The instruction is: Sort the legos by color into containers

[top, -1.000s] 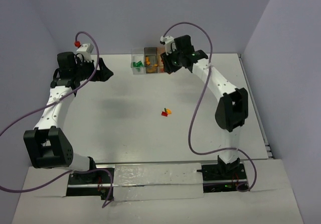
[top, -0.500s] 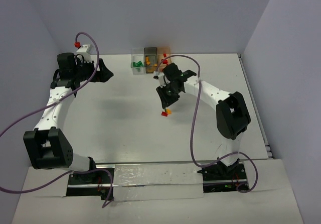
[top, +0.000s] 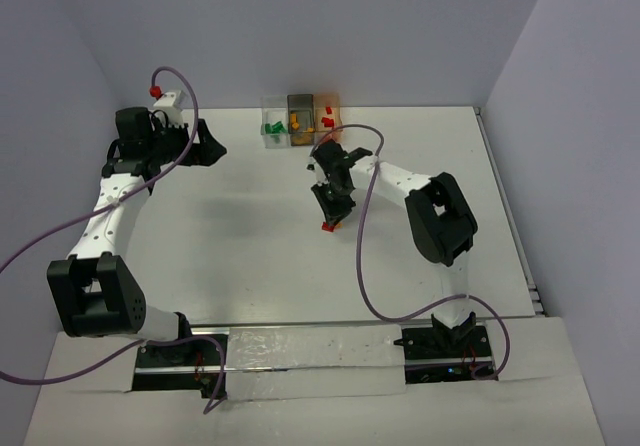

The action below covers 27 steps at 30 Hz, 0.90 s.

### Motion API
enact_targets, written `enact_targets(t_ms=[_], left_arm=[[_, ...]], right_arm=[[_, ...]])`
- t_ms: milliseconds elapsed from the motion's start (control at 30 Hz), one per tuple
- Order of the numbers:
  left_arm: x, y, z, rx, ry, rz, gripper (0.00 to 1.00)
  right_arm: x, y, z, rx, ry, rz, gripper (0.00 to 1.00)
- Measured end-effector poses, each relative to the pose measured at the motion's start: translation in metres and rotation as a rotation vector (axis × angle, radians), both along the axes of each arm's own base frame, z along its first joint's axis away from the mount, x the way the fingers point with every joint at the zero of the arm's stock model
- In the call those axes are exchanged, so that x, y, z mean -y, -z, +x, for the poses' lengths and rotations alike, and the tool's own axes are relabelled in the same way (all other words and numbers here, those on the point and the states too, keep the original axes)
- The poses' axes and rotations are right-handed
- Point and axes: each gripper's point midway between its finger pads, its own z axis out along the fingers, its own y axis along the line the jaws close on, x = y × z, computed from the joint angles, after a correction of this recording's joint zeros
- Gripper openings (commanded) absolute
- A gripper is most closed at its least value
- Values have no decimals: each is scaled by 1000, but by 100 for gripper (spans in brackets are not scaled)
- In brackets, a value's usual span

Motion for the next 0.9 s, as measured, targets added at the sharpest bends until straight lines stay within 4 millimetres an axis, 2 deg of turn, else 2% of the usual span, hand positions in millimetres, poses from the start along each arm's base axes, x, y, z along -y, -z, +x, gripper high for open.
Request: enact_targets(t_ms=[333, 733, 900], left_arm=[[-1, 6, -2, -13, -4, 1, 99], [-2, 6, -1, -13, -9, 5, 99], [-2, 6, -1, -13, -10, 5, 99]], right_arm=[[-2, -8, 16, 25, 42, 15, 28], [2, 9, 21, -7, 61, -5, 28], [2, 10, 21, -9, 61, -6, 19]])
